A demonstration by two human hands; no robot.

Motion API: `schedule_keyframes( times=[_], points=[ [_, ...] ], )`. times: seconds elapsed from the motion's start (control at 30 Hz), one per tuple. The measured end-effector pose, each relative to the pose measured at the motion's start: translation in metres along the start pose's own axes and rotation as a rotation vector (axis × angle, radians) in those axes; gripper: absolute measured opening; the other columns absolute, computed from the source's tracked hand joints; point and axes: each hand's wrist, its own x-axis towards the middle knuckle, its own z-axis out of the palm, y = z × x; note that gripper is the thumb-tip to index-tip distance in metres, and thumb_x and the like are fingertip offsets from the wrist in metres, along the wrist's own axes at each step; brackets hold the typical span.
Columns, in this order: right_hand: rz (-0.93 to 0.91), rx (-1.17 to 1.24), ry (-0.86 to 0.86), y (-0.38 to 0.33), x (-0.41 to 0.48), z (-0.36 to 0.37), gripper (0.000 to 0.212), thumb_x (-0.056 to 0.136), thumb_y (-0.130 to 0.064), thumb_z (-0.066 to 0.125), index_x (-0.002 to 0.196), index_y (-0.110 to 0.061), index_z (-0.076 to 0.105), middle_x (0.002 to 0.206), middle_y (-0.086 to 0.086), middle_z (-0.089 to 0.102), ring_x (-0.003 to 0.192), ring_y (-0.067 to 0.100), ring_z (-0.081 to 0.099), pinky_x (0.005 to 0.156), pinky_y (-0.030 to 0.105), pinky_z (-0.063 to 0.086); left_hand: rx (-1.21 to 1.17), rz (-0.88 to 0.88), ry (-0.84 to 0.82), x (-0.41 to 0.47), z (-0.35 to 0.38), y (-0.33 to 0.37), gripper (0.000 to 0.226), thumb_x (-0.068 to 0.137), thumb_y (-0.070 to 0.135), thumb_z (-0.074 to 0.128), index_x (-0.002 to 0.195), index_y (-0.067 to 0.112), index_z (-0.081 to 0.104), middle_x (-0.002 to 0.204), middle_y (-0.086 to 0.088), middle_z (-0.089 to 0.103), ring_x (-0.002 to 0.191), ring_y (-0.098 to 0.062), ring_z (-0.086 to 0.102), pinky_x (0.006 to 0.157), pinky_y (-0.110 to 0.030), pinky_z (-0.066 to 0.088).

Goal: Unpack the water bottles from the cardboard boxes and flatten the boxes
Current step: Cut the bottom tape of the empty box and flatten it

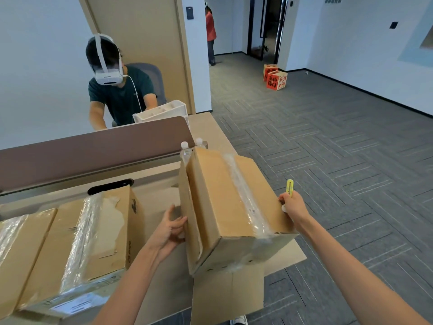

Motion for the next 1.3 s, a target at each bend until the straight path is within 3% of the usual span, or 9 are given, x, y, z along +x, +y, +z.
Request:
schedule_keyframes(
  times=[0.07, 0.2, 0.33, 0.43, 0.53, 0.6, 0.77, 1.07, 1.3],
  points=[
    [-0.023, -0.042, 0.002, 0.002, -0.003, 0.007, 0.016, 0.099, -0.014, 0.037, 0.102, -0.004, 0.051, 0.092, 0.01, 0.052, 0.075, 0.018, 0.044, 0.067, 0.034, 0.033, 0.041, 0.032, 0.047, 0.004, 0.0, -0.007, 0.056, 0.095, 0.004, 0.052, 0.143, 0.032, 0.038, 0.101, -0.029, 0.065, 0.077, -0.018, 0.063, 0.093, -0.061, 0.046],
    [-0.067, -0.152, 0.007, 0.001, -0.005, 0.023, 0.017, 0.101, -0.017, 0.037, 0.1, -0.004, 0.048, 0.082, 0.003, 0.047, 0.081, 0.024, 0.047, 0.073, 0.035, 0.034, 0.048, -0.003, 0.134, 0.012, 0.002, -0.017, 0.04, 0.104, 0.029, 0.042, 0.139, 0.01, 0.049, 0.068, -0.001, 0.061, 0.062, -0.013, 0.059, 0.062, -0.03, 0.05],
    [-0.084, -0.195, -0.009, 0.005, -0.015, 0.042, 0.014, 0.102, -0.019, 0.036, 0.094, -0.009, 0.04, 0.079, 0.003, 0.045, 0.076, 0.023, 0.044, 0.071, 0.036, 0.033, 0.014, -0.033, 0.124, 0.013, -0.006, -0.027, 0.064, 0.104, 0.053, 0.027, 0.125, 0.004, 0.062, 0.102, -0.016, 0.073, 0.092, -0.026, 0.07, 0.088, -0.041, 0.051],
    [-0.119, -0.243, -0.009, 0.012, -0.028, 0.059, 0.016, 0.102, -0.016, 0.038, 0.086, -0.011, 0.04, 0.081, 0.005, 0.046, 0.077, 0.024, 0.045, 0.069, 0.036, 0.033, 0.079, -0.05, 0.118, 0.016, -0.011, -0.039, 0.068, 0.1, 0.062, 0.02, 0.117, 0.015, 0.066, 0.109, -0.021, 0.071, 0.091, -0.025, 0.07, 0.096, -0.046, 0.049],
    [-0.152, -0.343, 0.012, 0.021, -0.038, 0.077, 0.02, 0.1, -0.012, 0.041, 0.081, -0.006, 0.042, 0.087, 0.012, 0.047, 0.08, 0.027, 0.046, 0.067, 0.036, 0.034, 0.16, -0.095, 0.124, 0.018, -0.014, -0.05, 0.066, 0.098, 0.065, 0.022, 0.118, 0.018, 0.064, 0.1, -0.019, 0.066, 0.067, -0.015, 0.069, 0.084, -0.042, 0.055],
    [-0.178, -0.412, 0.025, 0.026, -0.042, 0.085, 0.026, 0.099, -0.01, 0.043, 0.074, -0.005, 0.042, 0.087, 0.012, 0.045, 0.08, 0.026, 0.045, 0.065, 0.036, 0.034, 0.204, -0.109, 0.121, 0.023, -0.02, -0.057, 0.066, 0.094, 0.066, 0.034, 0.131, 0.016, 0.056, 0.108, -0.015, 0.072, 0.09, -0.021, 0.072, 0.078, -0.041, 0.056],
    [-0.136, -0.48, 0.002, 0.038, -0.039, 0.086, 0.026, 0.102, -0.019, 0.039, 0.104, 0.003, 0.054, 0.109, 0.011, 0.041, 0.107, 0.031, 0.042, 0.092, 0.04, 0.035, 0.359, -0.123, 0.222, 0.038, -0.033, -0.069, 0.087, 0.091, 0.053, 0.059, 0.155, 0.024, 0.007, 0.155, -0.008, 0.031, 0.137, -0.029, 0.037, 0.113, -0.05, 0.032],
    [-0.316, -0.634, 0.192, 0.034, -0.032, 0.106, 0.023, 0.102, -0.018, 0.044, 0.104, 0.002, 0.056, 0.118, 0.011, 0.045, 0.108, 0.028, 0.043, 0.091, 0.038, 0.04, 0.892, 0.127, 0.458, 0.064, -0.031, -0.071, 0.084, 0.094, 0.055, 0.053, 0.156, 0.03, 0.002, 0.165, -0.002, 0.0, 0.151, -0.027, 0.0, 0.12, -0.057, 0.006],
    [-0.516, -0.496, 0.025, 0.006, -0.013, 0.135, 0.022, 0.104, -0.027, 0.039, 0.091, -0.013, 0.047, 0.079, 0.003, 0.061, 0.067, 0.023, 0.055, 0.061, 0.04, 0.045, 1.04, 0.253, 0.475, 0.101, -0.012, -0.051, 0.088, 0.097, 0.039, 0.055, 0.156, 0.02, -0.008, 0.165, 0.002, -0.008, 0.151, -0.017, -0.006, 0.123, -0.045, 0.003]
  ],
)
